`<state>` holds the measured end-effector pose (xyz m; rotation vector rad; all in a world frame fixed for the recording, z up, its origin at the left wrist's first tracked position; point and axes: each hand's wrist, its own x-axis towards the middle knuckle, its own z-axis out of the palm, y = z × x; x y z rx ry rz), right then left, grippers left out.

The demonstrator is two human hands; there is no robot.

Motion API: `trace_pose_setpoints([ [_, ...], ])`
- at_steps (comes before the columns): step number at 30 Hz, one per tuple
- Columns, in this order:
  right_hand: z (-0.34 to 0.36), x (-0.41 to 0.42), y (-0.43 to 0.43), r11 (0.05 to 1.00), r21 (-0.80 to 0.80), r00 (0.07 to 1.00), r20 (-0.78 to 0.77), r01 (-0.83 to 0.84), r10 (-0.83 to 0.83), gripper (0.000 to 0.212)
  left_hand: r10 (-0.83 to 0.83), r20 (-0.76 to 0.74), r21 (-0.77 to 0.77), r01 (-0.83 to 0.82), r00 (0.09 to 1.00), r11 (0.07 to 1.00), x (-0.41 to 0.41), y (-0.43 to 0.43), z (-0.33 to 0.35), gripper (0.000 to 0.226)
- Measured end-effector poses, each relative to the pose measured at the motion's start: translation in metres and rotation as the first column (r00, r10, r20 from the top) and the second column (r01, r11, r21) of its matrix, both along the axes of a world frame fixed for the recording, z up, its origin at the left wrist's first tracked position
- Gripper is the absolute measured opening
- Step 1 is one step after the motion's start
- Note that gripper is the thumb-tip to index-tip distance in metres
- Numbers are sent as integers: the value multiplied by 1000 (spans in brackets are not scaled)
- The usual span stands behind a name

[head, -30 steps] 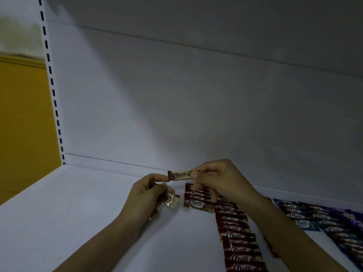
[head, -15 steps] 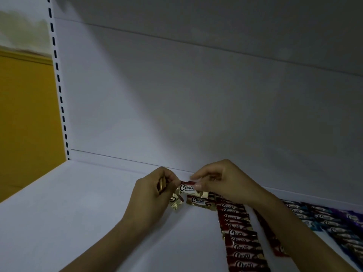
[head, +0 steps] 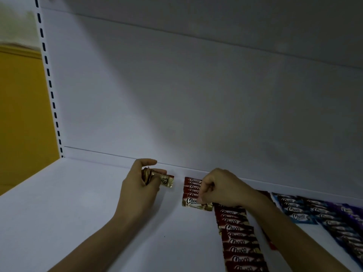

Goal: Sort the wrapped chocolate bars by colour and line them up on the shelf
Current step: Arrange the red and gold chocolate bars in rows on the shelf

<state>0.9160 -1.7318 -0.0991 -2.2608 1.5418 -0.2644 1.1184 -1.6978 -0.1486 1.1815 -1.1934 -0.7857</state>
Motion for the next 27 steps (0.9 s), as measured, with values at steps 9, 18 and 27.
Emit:
trace_pose_setpoints([
  [9,-1,1,3,995,-92,999,14,44,-43,20,-44,-63,-8,43,997,999,0,1,6,30],
  [18,11,26,17,999,13,830,557,34,-36,31,-152,-347,51,180,925,982,0,1,11,9],
  [27,17,22,21,899,387,716,686,-206,-131,16,-288,-285,-38,290,914,956,-5,9,17,19],
])
